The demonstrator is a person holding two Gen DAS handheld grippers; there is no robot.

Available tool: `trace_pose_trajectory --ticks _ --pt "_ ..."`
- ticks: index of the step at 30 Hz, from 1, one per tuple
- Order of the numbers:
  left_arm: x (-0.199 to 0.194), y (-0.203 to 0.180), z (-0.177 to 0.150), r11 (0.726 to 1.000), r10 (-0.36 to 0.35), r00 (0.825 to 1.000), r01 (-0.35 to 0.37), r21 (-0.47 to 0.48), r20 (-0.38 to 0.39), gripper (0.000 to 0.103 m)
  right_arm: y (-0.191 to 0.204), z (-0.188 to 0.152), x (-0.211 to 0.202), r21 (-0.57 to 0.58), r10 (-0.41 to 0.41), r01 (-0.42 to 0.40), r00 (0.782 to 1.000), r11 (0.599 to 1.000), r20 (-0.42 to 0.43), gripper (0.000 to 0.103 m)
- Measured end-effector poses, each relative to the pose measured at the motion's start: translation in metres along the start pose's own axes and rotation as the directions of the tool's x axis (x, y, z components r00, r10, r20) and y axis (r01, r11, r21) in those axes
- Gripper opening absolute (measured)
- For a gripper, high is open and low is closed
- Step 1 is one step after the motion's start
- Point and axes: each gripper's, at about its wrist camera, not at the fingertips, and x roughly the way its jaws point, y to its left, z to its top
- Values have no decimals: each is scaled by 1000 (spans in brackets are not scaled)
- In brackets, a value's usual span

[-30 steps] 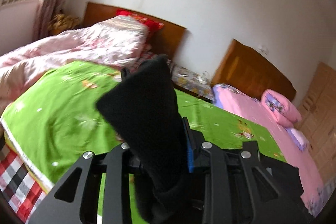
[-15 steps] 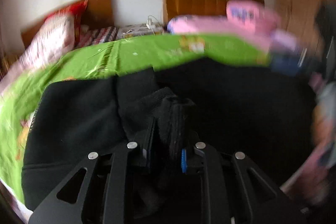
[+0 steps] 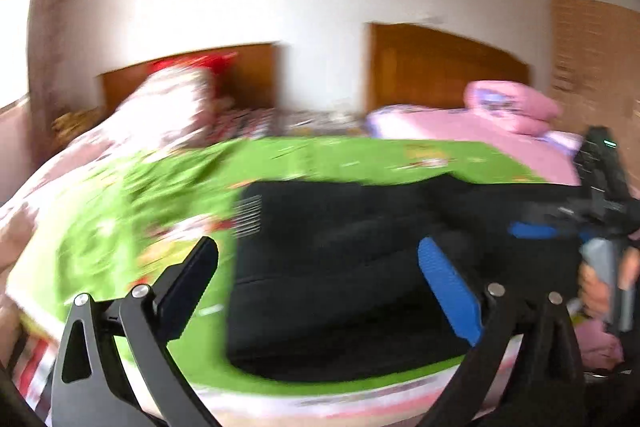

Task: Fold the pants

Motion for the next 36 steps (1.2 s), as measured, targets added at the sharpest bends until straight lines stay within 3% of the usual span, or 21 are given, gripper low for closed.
trace_pose_trajectory --ticks 3,6,11,12,13,16,18,23,26,27,28,30,36 --pt "1 30 -18 997 68 996 -70 -36 -51 100 16 -9 29 -3 24 -24 996 1000 -90 97" --pt "5 36 -34 998 54 995 -57 -34 -79 101 26 -10 52 12 30 -29 991 1000 -131 96" --pt "10 32 -52 1000 24 994 -24 -3 -109 101 25 8 81 107 34 -26 997 994 -73 83" --pt "15 31 -54 1000 20 994 -20 1 -111 101 21 12 87 137 26 -17 998 990 -64 71" --pt "16 32 -60 1000 20 993 -19 8 -116 101 20 12 91 145 15 -6 998 989 -62 51" --pt "24 34 -65 998 56 988 -52 28 -146 101 27 11 87 120 25 -25 1000 993 2 31" --pt "30 39 -68 997 71 983 -67 24 -168 101 40 14 79 57 19 -21 999 998 40 25" --pt "47 43 -62 993 115 965 -111 30 -234 102 92 36 44 -113 53 -34 985 993 164 23" --pt "52 47 -51 979 201 952 -199 32 -231 102 109 43 14 -180 71 -26 967 983 246 23" --pt "53 51 -48 978 203 950 -208 7 -235 102 111 41 4 -196 71 -18 962 980 265 23" --pt "53 59 -43 985 141 959 -162 -66 -245 102 109 36 -9 -207 63 -3 956 978 287 23" --pt "52 65 -39 982 91 967 -126 -138 -236 102 100 27 -21 -195 42 16 956 981 291 22" --pt "68 34 -49 986 157 950 -164 -2 -271 102 2 -23 -3 50 -122 116 982 992 146 23"
